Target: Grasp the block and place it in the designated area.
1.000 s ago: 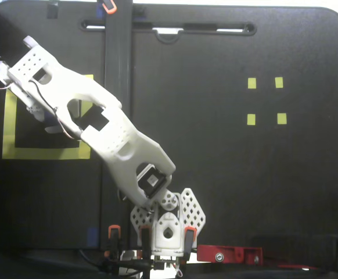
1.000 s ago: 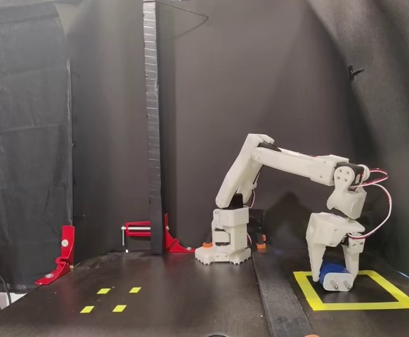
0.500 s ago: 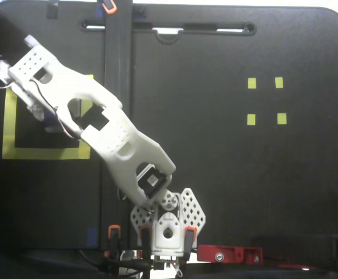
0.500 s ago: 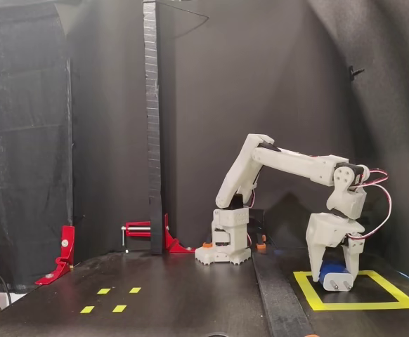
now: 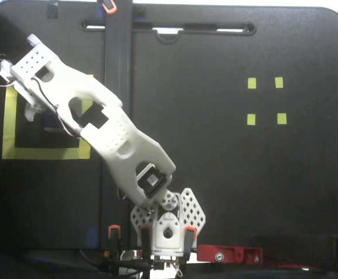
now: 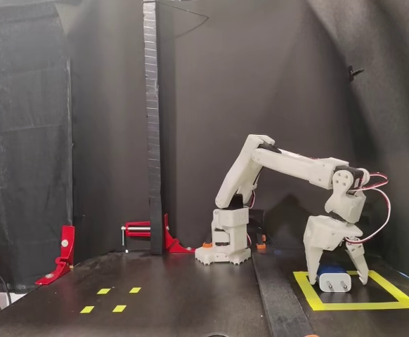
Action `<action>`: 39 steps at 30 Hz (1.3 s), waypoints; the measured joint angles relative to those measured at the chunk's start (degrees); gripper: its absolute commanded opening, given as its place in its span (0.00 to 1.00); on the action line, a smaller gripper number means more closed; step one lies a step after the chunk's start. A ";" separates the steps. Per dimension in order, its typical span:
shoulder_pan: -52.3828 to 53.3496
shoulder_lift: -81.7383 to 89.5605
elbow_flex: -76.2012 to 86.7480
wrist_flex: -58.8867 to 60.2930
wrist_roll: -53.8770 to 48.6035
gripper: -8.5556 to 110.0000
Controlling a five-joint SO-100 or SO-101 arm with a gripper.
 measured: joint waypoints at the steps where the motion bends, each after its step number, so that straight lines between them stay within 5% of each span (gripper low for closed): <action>1: 0.00 0.00 0.00 0.00 0.00 0.42; 39: 2.55 27.69 0.00 12.66 -3.08 0.42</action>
